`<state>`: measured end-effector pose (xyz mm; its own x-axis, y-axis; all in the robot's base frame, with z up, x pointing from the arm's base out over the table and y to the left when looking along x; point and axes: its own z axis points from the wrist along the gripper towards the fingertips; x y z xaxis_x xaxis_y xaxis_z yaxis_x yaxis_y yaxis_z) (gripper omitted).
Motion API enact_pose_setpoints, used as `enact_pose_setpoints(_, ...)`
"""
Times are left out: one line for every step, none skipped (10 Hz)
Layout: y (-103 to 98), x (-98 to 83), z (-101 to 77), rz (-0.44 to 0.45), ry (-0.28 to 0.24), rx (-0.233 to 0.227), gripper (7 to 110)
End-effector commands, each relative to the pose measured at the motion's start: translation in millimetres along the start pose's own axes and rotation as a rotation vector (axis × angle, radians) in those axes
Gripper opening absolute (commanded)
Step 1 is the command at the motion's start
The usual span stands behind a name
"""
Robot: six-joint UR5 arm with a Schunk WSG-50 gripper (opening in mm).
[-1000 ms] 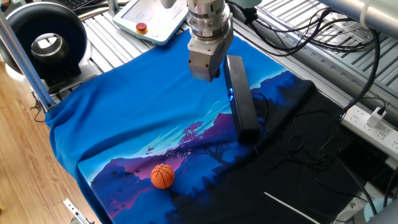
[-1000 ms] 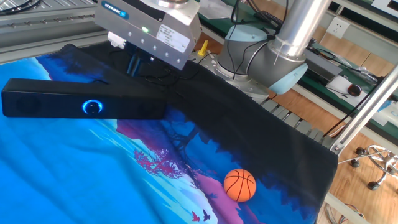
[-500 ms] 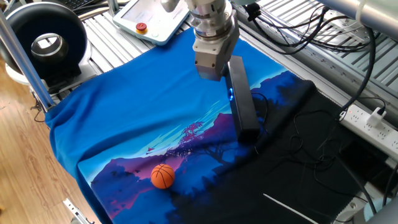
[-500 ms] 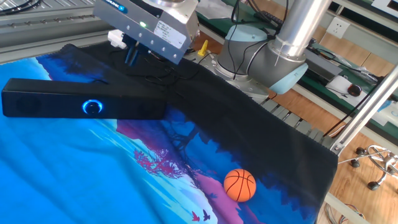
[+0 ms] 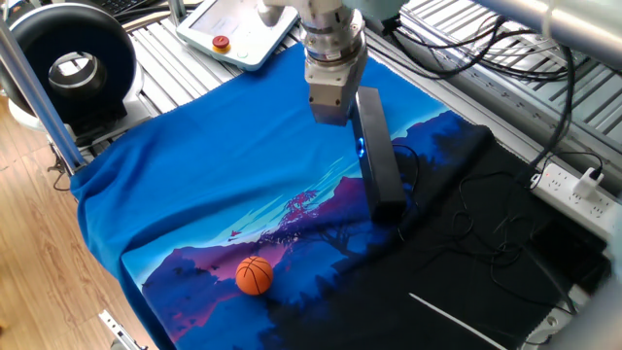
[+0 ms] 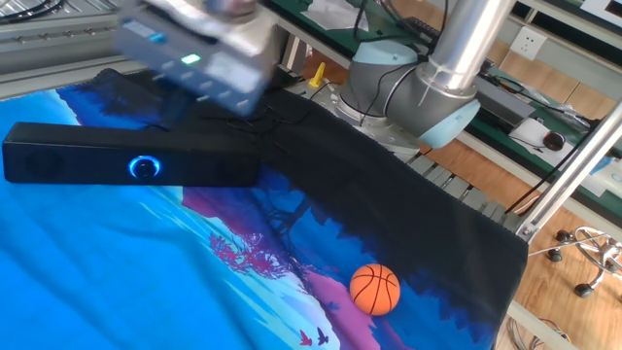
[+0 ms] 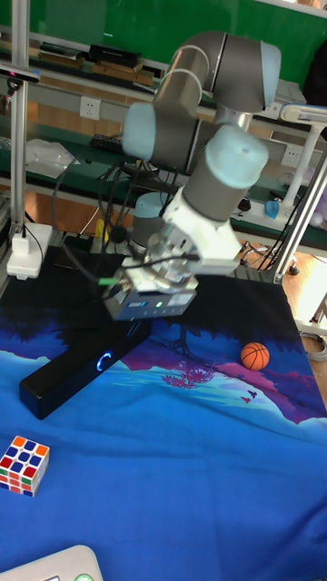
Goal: Turn the knob to decrease the volume of the speaker
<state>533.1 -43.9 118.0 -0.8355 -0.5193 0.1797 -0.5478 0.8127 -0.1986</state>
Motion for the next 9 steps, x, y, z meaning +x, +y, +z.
enact_pose_setpoints(-47, -35.9, 29.7, -0.120, -0.059, 0.039, 7)
enact_pose_setpoints(-54, -45.8, 33.9, -0.138, -0.082, 0.044, 7)
enact_pose_setpoints(-48, -51.2, 37.7, -0.137, -0.098, 0.023, 7)
enact_pose_setpoints(-40, -52.3, 40.3, -0.133, -0.103, -0.006, 7)
enact_pose_setpoints(-24, -50.0, 40.4, -0.123, -0.098, -0.070, 7)
enact_pose_setpoints(-16, -46.4, 39.8, -0.106, -0.087, -0.100, 7)
enact_pose_setpoints(-18, -44.5, 38.6, -0.092, -0.081, -0.091, 22)
enact_pose_setpoints(-11, -45.4, 37.8, -0.055, -0.094, -0.099, 22)
enact_pose_setpoints(1, -42.7, 38.1, -0.011, -0.096, -0.117, 22)
